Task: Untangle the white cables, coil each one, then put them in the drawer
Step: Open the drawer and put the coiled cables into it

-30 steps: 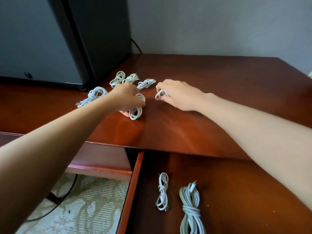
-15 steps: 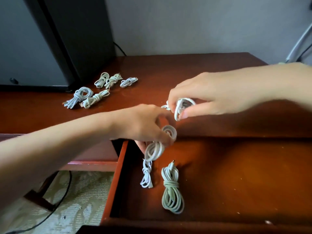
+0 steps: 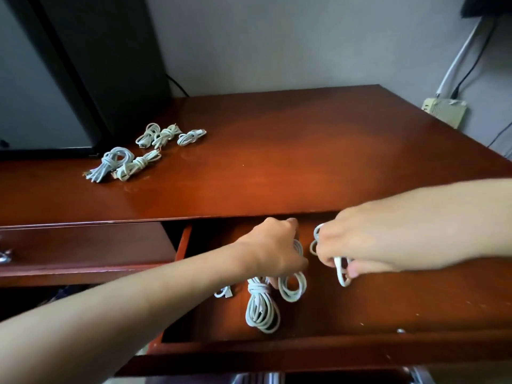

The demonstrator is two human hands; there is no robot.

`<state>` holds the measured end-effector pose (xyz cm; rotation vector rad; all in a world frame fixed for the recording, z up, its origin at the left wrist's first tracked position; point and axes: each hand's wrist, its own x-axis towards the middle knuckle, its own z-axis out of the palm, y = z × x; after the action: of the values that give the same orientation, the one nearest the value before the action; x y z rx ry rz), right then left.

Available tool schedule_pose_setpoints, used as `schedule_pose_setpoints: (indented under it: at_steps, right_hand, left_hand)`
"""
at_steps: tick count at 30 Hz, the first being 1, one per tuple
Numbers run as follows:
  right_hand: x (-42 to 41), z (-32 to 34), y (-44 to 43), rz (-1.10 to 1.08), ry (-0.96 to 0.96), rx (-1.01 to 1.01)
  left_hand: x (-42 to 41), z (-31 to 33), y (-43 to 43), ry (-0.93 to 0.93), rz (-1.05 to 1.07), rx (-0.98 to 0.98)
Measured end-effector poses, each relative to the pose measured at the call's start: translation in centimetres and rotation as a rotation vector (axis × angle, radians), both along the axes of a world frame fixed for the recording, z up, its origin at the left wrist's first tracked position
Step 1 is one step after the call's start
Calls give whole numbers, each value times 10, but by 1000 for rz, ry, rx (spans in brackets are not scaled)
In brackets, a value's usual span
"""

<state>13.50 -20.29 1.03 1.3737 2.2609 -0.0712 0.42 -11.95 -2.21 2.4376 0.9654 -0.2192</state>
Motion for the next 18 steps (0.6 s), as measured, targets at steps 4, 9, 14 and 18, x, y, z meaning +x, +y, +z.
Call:
schedule_pose_setpoints:
  at_steps: [4,9,14,18]
  right_hand:
    - [-2,-20,-17,90,-68,70]
    - [-6,-36,-29,13,-134,-141]
    - [-20,6,-11,-39,-36,-297]
    - [-23,59,26,-82,160,-212]
  left_hand:
    - [14,-12,-4,29,-9,-36]
    - [9,-19,-8,93,-44,-58]
    - [3,-6,-4,62,-77,-47]
    - [-10,41,15,54,-134,2]
